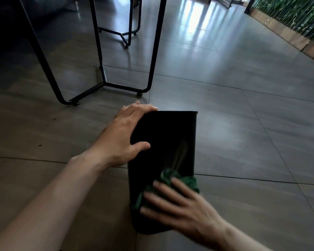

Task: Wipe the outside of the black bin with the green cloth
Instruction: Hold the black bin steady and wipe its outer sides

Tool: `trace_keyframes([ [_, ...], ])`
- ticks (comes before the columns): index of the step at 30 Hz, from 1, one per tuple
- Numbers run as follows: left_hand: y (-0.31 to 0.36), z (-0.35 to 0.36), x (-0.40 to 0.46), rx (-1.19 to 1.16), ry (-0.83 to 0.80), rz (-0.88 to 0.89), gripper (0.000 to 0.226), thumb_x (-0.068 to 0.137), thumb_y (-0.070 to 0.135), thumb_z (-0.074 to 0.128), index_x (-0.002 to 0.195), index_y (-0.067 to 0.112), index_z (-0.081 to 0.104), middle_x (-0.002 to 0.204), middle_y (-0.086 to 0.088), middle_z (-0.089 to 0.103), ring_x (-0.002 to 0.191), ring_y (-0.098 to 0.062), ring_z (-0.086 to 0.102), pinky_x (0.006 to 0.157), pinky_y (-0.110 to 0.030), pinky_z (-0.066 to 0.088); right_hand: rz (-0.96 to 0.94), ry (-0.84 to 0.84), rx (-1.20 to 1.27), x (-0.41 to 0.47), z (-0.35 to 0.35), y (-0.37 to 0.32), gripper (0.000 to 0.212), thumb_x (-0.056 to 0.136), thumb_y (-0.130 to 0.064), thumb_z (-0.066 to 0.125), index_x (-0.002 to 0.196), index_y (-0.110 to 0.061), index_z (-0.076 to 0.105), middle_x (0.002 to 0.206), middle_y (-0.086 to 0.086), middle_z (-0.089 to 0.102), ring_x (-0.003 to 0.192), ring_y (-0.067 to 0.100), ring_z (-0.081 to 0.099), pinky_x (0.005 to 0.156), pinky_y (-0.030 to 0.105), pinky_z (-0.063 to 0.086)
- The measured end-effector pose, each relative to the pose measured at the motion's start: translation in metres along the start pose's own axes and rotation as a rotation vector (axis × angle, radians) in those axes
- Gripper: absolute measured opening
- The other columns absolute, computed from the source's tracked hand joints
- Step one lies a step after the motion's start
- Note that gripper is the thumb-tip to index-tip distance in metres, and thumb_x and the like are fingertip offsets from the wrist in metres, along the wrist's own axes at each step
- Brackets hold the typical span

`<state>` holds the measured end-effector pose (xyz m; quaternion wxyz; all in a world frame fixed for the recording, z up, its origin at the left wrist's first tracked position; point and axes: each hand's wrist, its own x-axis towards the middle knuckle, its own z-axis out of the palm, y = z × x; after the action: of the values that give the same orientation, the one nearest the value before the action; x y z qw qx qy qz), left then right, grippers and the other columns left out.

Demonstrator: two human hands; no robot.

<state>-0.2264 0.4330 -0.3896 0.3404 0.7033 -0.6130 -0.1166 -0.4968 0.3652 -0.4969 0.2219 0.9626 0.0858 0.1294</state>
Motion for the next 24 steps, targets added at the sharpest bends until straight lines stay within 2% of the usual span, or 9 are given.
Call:
trace_keyframes([
  [6,0.002,-0.003,0.002,-0.016,-0.007,0.0,0.087,0.073,0.02,0.084,0.145,0.039,0.038,0.152,0.016,0.042,0.151,-0.01,0.021,0.123,-0.042,0.024,0.76,0.29,0.325,0.065,-0.025,0.082,0.061,0.1,-0.017,0.057,0.158,-0.022,0.038,0.167,0.006,0.035,0.159,0.031,0.021,0.118,0.057,0.036],
  [8,0.0,-0.003,0.001,-0.012,0.009,0.0,0.086,0.073,0.019,0.083,0.144,0.038,0.039,0.152,0.015,0.043,0.151,-0.011,0.022,0.123,-0.038,0.022,0.717,0.268,0.281,0.066,-0.02,0.067,0.059,0.102,-0.018,0.056,0.159,-0.021,0.037,0.168,0.007,0.032,0.16,0.032,0.019,0.121,0.059,0.032],
  [11,-0.005,-0.004,0.0,-0.003,0.025,-0.012,0.084,0.075,0.022,0.082,0.144,0.039,0.038,0.152,0.015,0.042,0.152,-0.01,0.02,0.121,-0.027,0.014,0.325,0.114,0.169,0.025,0.003,0.004,0.05,0.111,-0.022,0.038,0.161,-0.023,0.034,0.17,0.006,0.03,0.158,0.034,0.023,0.125,0.056,0.025],
  [13,-0.004,-0.003,-0.001,-0.015,0.016,-0.023,0.086,0.075,0.025,0.083,0.144,0.042,0.036,0.153,0.018,0.039,0.152,-0.007,0.018,0.12,-0.03,0.017,0.06,-0.008,0.016,-0.011,0.011,-0.031,0.05,0.113,-0.026,0.039,0.162,-0.025,0.031,0.169,0.002,0.032,0.156,0.032,0.03,0.129,0.055,0.016],
  [15,0.0,-0.001,-0.001,-0.031,0.001,-0.011,0.086,0.074,0.025,0.083,0.143,0.044,0.034,0.154,0.021,0.038,0.152,-0.005,0.016,0.12,-0.034,0.021,-0.064,-0.057,-0.083,-0.027,0.007,-0.03,0.053,0.111,-0.031,0.046,0.162,-0.028,0.032,0.167,-0.001,0.037,0.153,0.029,0.037,0.13,0.054,0.013],
  [17,0.003,0.0,0.0,-0.031,-0.006,-0.004,0.087,0.074,0.022,0.083,0.143,0.043,0.035,0.154,0.021,0.038,0.152,-0.005,0.016,0.122,-0.038,0.021,0.034,-0.015,0.02,-0.019,-0.003,-0.003,0.054,0.108,-0.025,0.05,0.16,-0.029,0.036,0.166,0.001,0.039,0.154,0.031,0.035,0.128,0.051,0.022],
  [20,0.005,-0.003,0.001,-0.048,-0.008,-0.005,0.086,0.073,0.019,0.084,0.143,0.04,0.038,0.153,0.019,0.04,0.151,-0.005,0.017,0.124,-0.04,0.02,0.474,0.162,0.224,0.021,-0.022,0.051,0.05,0.108,-0.023,0.047,0.158,-0.026,0.041,0.167,0.005,0.037,0.158,0.031,0.026,0.122,0.05,0.034],
  [22,0.006,-0.004,0.0,-0.053,-0.016,-0.007,0.087,0.073,0.018,0.084,0.143,0.04,0.038,0.153,0.019,0.04,0.151,-0.005,0.017,0.124,-0.04,0.02,0.718,0.254,0.305,0.048,-0.027,0.075,0.054,0.104,-0.02,0.053,0.157,-0.023,0.042,0.167,0.006,0.035,0.159,0.029,0.021,0.119,0.054,0.038],
  [24,0.004,-0.005,-0.001,-0.054,-0.01,-0.013,0.087,0.073,0.017,0.084,0.144,0.039,0.039,0.153,0.019,0.04,0.151,-0.005,0.017,0.124,-0.041,0.02,0.752,0.264,0.322,0.058,-0.025,0.074,0.057,0.103,-0.017,0.057,0.157,-0.02,0.042,0.168,0.007,0.034,0.16,0.032,0.019,0.118,0.058,0.038],
])
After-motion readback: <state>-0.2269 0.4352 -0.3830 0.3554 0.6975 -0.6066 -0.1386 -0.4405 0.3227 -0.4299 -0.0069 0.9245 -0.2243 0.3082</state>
